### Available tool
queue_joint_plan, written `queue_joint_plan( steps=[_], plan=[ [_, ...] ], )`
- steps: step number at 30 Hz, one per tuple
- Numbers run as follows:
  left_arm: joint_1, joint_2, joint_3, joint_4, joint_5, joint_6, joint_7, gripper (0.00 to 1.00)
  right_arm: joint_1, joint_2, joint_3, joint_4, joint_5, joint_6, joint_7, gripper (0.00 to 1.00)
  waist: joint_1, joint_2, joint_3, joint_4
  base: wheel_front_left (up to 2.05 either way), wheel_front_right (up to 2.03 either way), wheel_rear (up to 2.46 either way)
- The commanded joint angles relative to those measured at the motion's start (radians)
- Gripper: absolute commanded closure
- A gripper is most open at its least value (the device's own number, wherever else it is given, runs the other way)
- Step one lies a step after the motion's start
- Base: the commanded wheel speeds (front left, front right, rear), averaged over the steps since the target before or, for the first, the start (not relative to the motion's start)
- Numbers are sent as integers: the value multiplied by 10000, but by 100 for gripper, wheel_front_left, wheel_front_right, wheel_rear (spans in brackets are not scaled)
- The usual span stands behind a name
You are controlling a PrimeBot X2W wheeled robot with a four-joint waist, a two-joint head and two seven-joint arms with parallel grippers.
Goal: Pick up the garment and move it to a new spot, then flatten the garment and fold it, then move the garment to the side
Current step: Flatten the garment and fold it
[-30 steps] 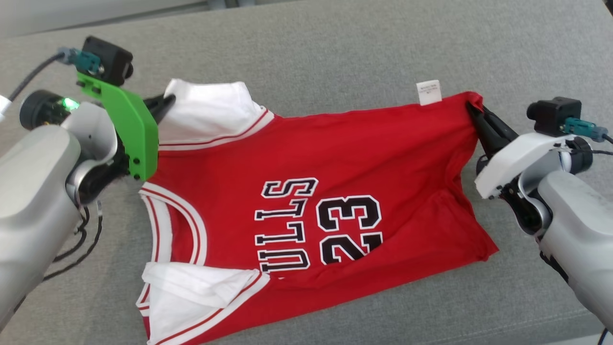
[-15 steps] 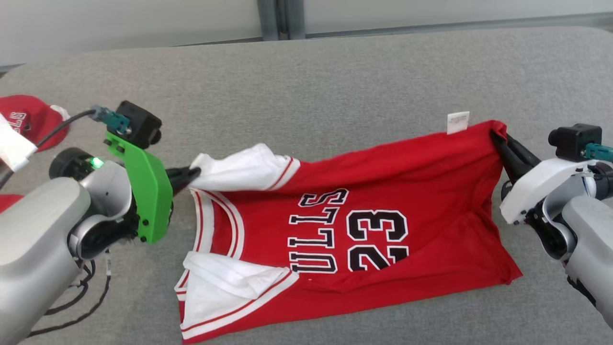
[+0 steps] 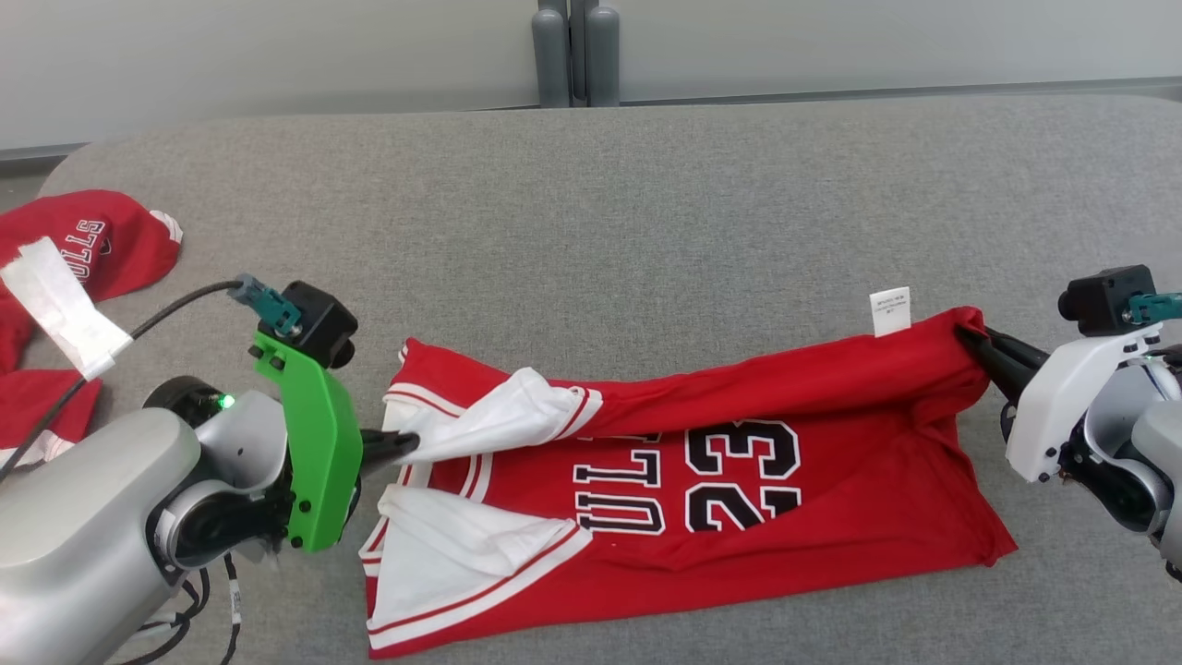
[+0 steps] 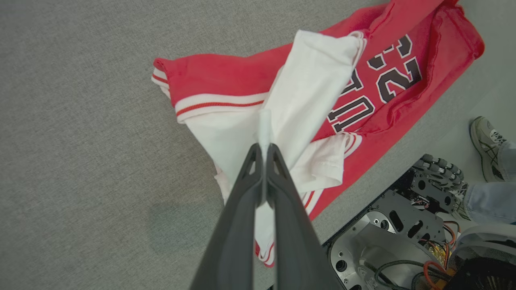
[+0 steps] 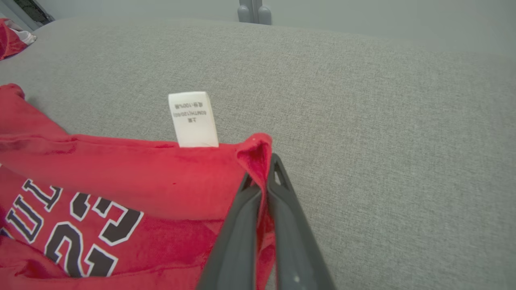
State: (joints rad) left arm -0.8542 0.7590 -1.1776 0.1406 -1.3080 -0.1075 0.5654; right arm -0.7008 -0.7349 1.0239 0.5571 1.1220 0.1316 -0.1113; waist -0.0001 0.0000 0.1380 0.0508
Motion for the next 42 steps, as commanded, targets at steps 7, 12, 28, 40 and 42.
queue_joint_plan(
  steps=[7, 12, 28, 40, 42],
  plan=[
    [424, 239, -196, -331, -425, 242, 580, 100, -758, -331, 996, 228, 336, -17, -291, 100, 1, 0, 52, -114, 0, 0, 0],
    [542, 175, -261, -448, -548, 302, 694, 100, -1068, -114, 1632, 558, 544, -17, -713, 100, 1, 0, 234, -117, 0, 0, 0],
    [751, 3, -434, -273, -893, 441, 1247, 100, -1229, -730, 2579, -137, 669, -17, 635, 100, 1, 0, 359, -246, 0, 0, 0],
    [1207, -318, -623, 342, -1017, 502, 1470, 0, -530, -916, 2586, -862, 299, -17, 2160, 0, 1, 0, -37, -400, 0, 0, 0],
    [1280, -311, -639, 431, -1045, 473, 1508, 0, -468, -1004, 2582, -959, 48, -17, 2361, 0, 1, 0, -146, -424, 0, 0, 0]
  ],
)
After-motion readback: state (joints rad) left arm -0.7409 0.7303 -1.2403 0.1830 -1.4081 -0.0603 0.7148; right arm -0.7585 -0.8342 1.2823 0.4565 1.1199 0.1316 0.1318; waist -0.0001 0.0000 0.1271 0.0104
